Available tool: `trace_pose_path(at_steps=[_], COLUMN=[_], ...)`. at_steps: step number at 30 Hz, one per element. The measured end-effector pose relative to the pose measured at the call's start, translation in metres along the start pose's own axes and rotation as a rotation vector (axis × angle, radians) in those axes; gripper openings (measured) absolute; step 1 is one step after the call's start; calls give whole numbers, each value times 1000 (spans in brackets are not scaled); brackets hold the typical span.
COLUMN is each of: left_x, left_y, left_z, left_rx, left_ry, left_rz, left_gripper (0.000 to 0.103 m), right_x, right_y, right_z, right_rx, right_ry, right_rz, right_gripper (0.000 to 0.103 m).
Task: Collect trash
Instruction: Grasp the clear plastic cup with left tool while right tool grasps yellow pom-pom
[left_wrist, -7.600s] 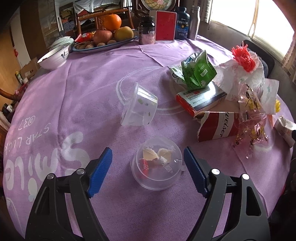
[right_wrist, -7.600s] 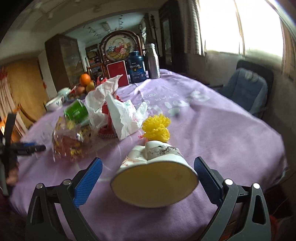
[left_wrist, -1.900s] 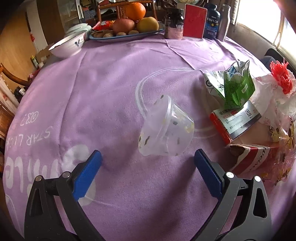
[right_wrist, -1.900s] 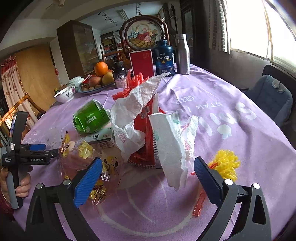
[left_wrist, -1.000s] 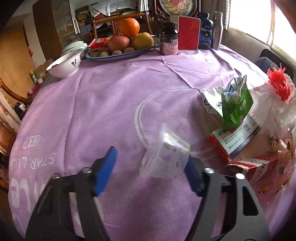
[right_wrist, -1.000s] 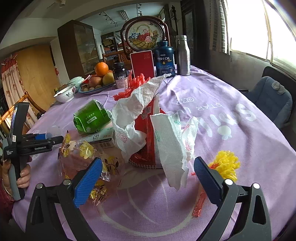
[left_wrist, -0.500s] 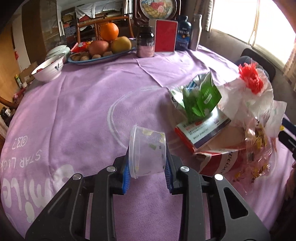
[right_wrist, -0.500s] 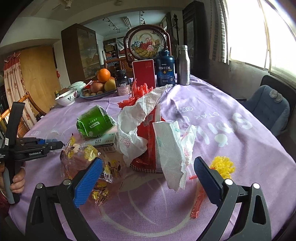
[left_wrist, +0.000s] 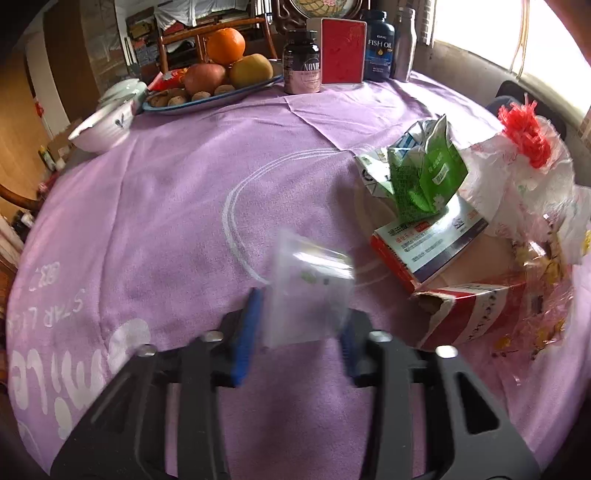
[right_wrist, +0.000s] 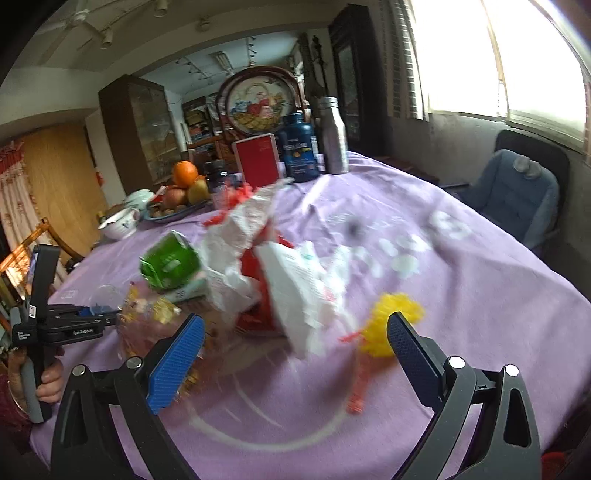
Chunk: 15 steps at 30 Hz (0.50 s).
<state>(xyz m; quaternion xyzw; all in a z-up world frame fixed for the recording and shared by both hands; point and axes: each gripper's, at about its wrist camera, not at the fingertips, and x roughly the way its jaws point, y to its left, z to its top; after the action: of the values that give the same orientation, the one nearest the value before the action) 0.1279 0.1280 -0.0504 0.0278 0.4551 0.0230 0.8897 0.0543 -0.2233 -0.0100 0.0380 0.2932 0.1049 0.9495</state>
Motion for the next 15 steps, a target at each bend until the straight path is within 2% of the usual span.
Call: trace_pose_path(at_steps=[1, 2, 4, 6, 7, 10, 12, 15], left_x=[1, 2, 8, 9, 10, 9, 10, 11], left_y=[2, 4, 19, 25, 23, 10, 13, 15], left_z=[0, 0, 2, 4, 3, 1, 2, 2], left_rx=[-6, -18, -91, -113, -105, -55, -70, -84], left_ry=[0, 4, 40, 48, 52, 30, 36, 36], left_rz=[36, 49, 12, -42, -39, 37, 23, 16], left_gripper=[69, 73, 85, 94, 96, 98, 98, 98], right_x=[-3, -7, -11, -9, -6, 6, 17, 32], right_y=[-4, -9, -20, -29, -34, -42, -48, -54], right_z=[-2, -3, -4, -5, -5, -2, 1, 4], right_rx=[-4, -9, -2, 20, 39, 83, 120, 173], right_ry=[2, 5, 14, 46, 63, 102, 132, 169], right_rz=[-24, -52, -90, -100, -93, -86, -78, -71], right_gripper=[97, 97, 97, 97, 93, 79, 73, 71])
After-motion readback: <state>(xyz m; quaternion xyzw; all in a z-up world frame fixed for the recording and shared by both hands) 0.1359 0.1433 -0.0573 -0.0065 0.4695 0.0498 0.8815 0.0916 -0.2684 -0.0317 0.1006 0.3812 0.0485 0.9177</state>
